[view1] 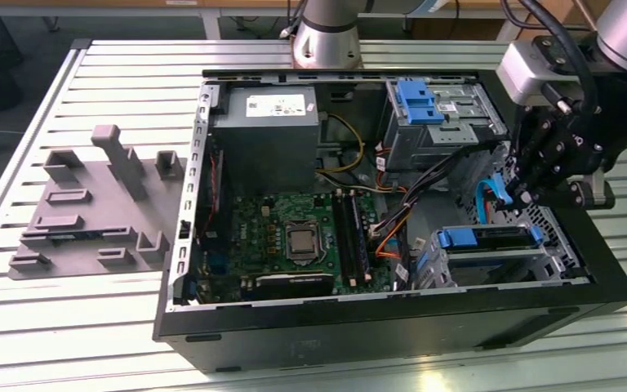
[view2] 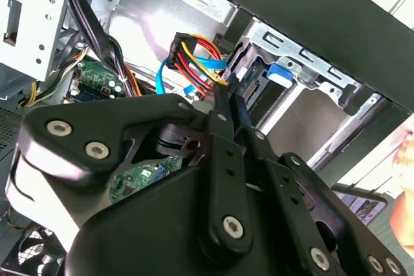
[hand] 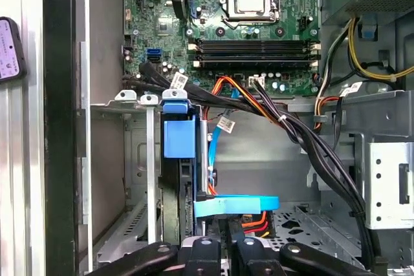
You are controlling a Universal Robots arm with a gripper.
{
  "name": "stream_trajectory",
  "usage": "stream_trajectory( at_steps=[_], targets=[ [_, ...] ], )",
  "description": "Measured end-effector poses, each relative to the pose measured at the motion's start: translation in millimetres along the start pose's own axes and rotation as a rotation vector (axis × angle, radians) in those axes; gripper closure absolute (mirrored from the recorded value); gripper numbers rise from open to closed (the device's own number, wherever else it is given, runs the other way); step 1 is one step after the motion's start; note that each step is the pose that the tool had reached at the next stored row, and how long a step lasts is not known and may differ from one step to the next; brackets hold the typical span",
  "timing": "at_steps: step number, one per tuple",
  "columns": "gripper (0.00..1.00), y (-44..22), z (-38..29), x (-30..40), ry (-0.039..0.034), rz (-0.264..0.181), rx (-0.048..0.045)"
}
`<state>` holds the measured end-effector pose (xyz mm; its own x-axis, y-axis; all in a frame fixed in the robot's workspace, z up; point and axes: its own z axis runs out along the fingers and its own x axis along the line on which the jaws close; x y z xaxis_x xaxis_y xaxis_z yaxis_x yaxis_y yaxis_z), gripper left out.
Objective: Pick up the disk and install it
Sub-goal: 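Insert the first disk wire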
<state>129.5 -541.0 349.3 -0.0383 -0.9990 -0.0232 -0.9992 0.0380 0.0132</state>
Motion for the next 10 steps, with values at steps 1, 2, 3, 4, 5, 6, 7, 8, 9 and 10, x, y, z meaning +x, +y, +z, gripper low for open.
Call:
stream_trajectory(
  at_steps=[1,2,3,4,5,6,7,8,9,10],
  targets=[
    [0.84,-0.5,-0.1,-0.1,0.0006,0.001,-0.0006],
    [0.84,-1.1,-0.2,-0.1,0.0028,0.003,-0.0012],
    [0.84,-1.5,-0.3,-0.1,0.0074,0.006,-0.0017],
    [0.84,-1.8,-0.5,-0.1,0.0186,0.009,-0.0014],
    [0.84,-2.0,-0.3,-0.1,0.0328,0.011,-0.0009],
    [0.84,-2.1,-0.3,-0.1,0.0426,0.013,-0.0005],
    [0.84,-2.1,-0.3,-0.1,0.0488,0.015,-0.0003],
    [0.84,-2.2,-0.3,-0.1,0.049,0.015,-0.0003],
    [0.84,-2.2,-0.2,0.1,0.0465,0.015,-0.0005],
    [0.84,-2.2,0.1,0.4,0.0403,0.015,-0.0008]
  ],
)
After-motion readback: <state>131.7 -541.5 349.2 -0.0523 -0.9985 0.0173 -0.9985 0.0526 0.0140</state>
